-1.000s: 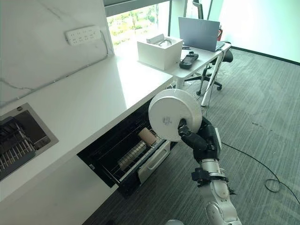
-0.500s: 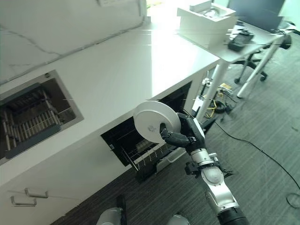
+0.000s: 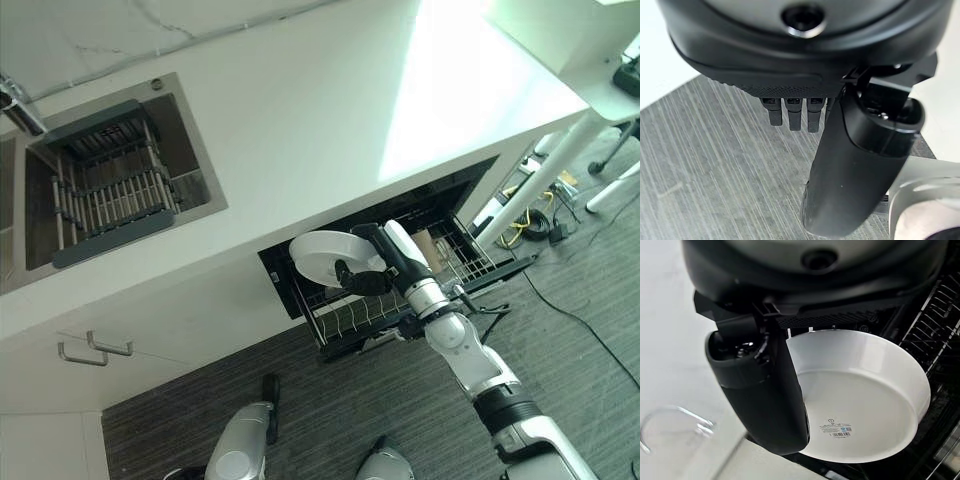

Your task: Place the dishes in the dishwasher.

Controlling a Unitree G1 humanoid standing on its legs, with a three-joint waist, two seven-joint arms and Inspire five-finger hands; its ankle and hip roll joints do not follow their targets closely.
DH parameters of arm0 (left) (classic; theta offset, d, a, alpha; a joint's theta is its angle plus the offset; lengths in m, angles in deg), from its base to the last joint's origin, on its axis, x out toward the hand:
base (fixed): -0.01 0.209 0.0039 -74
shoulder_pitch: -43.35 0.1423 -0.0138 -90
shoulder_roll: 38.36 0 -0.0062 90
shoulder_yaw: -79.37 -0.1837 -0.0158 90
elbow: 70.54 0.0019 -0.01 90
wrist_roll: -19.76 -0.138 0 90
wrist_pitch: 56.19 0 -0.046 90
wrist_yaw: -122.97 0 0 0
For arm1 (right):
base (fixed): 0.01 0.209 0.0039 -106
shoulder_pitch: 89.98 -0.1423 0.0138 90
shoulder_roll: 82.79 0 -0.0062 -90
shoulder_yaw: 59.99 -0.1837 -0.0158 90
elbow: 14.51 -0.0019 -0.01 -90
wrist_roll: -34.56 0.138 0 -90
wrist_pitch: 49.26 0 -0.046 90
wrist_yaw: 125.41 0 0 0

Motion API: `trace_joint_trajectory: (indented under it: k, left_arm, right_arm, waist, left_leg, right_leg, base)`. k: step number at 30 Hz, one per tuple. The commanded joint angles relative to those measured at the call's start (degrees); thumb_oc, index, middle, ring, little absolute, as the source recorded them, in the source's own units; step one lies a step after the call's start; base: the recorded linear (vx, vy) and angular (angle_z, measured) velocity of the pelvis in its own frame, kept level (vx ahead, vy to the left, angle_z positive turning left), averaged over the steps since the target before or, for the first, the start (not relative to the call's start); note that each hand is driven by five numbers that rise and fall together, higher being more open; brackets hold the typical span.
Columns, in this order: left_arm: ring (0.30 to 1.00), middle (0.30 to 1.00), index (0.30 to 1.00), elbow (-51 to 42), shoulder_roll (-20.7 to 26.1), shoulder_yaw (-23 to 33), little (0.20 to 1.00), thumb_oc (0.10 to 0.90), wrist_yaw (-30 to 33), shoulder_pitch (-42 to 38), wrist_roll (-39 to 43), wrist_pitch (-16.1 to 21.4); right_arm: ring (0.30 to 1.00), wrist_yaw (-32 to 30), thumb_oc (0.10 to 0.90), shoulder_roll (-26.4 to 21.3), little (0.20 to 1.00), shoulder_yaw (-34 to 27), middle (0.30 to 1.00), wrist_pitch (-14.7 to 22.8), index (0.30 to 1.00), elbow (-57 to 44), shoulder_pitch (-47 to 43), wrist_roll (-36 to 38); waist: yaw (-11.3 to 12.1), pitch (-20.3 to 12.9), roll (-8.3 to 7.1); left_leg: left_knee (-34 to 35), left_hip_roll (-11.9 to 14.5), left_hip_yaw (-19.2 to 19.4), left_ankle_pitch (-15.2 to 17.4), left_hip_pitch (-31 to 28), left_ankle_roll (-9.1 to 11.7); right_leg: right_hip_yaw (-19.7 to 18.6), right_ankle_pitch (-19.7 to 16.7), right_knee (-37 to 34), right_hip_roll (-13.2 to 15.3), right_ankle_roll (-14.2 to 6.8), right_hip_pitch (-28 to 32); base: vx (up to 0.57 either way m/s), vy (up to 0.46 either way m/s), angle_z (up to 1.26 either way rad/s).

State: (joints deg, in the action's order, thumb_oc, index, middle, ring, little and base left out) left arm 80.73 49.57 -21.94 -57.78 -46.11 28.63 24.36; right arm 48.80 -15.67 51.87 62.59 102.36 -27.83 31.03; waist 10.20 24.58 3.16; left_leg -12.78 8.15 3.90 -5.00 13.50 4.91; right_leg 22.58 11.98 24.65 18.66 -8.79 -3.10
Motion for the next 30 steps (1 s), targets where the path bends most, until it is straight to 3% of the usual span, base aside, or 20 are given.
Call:
trace_joint_trajectory:
  k: [1,2,3,7,10,16,22,27,30]
  left_arm:
    - [0.900,0.900,0.900,0.74,2.54,-1.53,0.900,0.800,-0.08,-0.51,1.71,0.11]
    - [0.900,0.900,0.900,0.72,2.87,-1.68,0.900,0.800,0.02,-0.92,1.72,0.19]
    - [0.900,0.900,0.900,0.94,3.40,-2.41,0.900,0.800,0.39,-1.37,1.86,0.39]
    - [0.900,0.900,0.900,1.16,3.77,-3.26,0.900,0.800,0.52,-1.95,3.63,1.15]
    - [0.900,0.900,0.900,1.08,3.68,-4.21,0.900,0.800,0.80,-2.82,4.81,2.35]
    - [0.900,0.900,0.900,1.04,3.46,-4.98,0.900,0.800,1.68,-4.39,7.47,3.19]
    - [0.900,0.900,0.900,1.31,2.91,-5.76,0.900,0.800,2.48,-4.62,8.94,4.24]
    - [0.900,0.900,0.900,1.04,2.48,-6.81,0.900,0.800,2.65,-4.14,10.20,4.76]
    - [0.900,0.900,0.900,0.97,2.55,-7.36,0.900,0.800,2.45,-4.27,10.69,5.04]
  right_arm:
    - [0.300,-8.28,0.400,-2.24,0.300,-1.69,0.300,7.71,0.300,-4.88,-6.69,-3.52]
    - [0.300,-10.51,0.400,-2.69,0.300,-0.84,0.300,7.67,0.300,-3.46,-7.70,-6.26]
    - [0.300,-16.63,0.400,-4.20,0.300,1.02,0.300,7.36,0.300,0.91,-10.37,-9.51]
    - [0.300,-25.24,0.400,-6.22,0.300,2.64,0.300,5.34,0.300,4.53,-14.37,-16.37]
    - [0.300,-34.08,0.400,-7.45,0.300,5.12,0.300,0.39,0.300,8.02,-18.50,-22.13]
    - [0.300,-41.54,0.400,-7.03,0.300,7.37,0.300,-7.01,0.300,11.24,-22.48,-24.54]
    - [0.300,-49.23,0.400,-5.64,0.300,7.64,0.300,-10.17,0.300,14.19,-23.11,-25.48]
    - [0.300,-50.61,0.400,-4.53,0.300,8.59,0.300,-12.91,0.300,15.94,-24.84,-25.88]
    - [0.300,-49.49,0.400,-3.80,0.300,10.63,0.300,-16.81,0.300,17.95,-27.31,-25.92]
  waist:
    - [-0.50,-0.82,0.17]
    - [-0.12,-0.15,0.17]
    - [0.74,0.77,0.15]
    - [1.60,1.91,0.35]
    - [2.30,3.14,0.69]
    - [2.81,4.93,1.06]
    - [3.15,5.21,1.48]
    - [3.81,5.21,2.20]
    - [4.32,5.21,2.60]
  left_leg:
    - [-4.41,-0.80,-1.54,8.33,-4.80,-1.50]
    - [-4.41,-1.01,-1.82,8.02,-4.51,-1.66]
    - [-4.41,-1.27,-2.34,7.59,-4.11,-1.83]
    - [-4.41,-1.81,-2.72,7.07,-3.20,-2.13]
    - [-4.41,-2.42,-2.85,6.72,-2.52,-2.54]
    - [-7.00,-3.03,-2.93,7.54,-0.24,-3.34]
    - [-10.05,-3.47,-3.33,8.87,2.79,-4.09]
    - [-11.42,-3.94,-3.90,8.96,6.10,-4.35]
    - [-11.71,-4.07,-3.96,8.72,7.96,-4.45]
  right_leg:
    - [0.20,-1.52,1.83,-4.23,3.96,-2.34]
    - [0.23,-1.42,2.76,-3.99,4.03,-2.87]
    - [0.44,-1.28,3.83,-3.76,4.19,-3.37]
    - [0.47,-1.06,5.47,-3.32,4.27,-4.70]
    - [0.32,-0.58,7.26,-2.88,4.54,-5.98]
    - [-0.32,0.67,11.22,-2.04,5.12,-8.62]
    - [-1.20,1.91,14.65,-1.52,5.62,-11.65]
    - [-1.74,2.34,16.34,-1.31,5.88,-14.88]
    - [-1.88,2.45,17.03,-1.27,5.98,-16.86]
  base:
    - [-0.08,-0.036,0.18]
    - [-0.09,-0.056,0.18]
    - [-0.11,-0.067,0.11]
    - [-0.09,-0.037,0.08]
    - [-0.11,-0.008,0.04]
    - [-0.09,0.009,0.00]
    - [-0.04,0.008,-0.01]
    - [-0.05,0.020,-0.04]
    - [-0.05,0.024,-0.04]
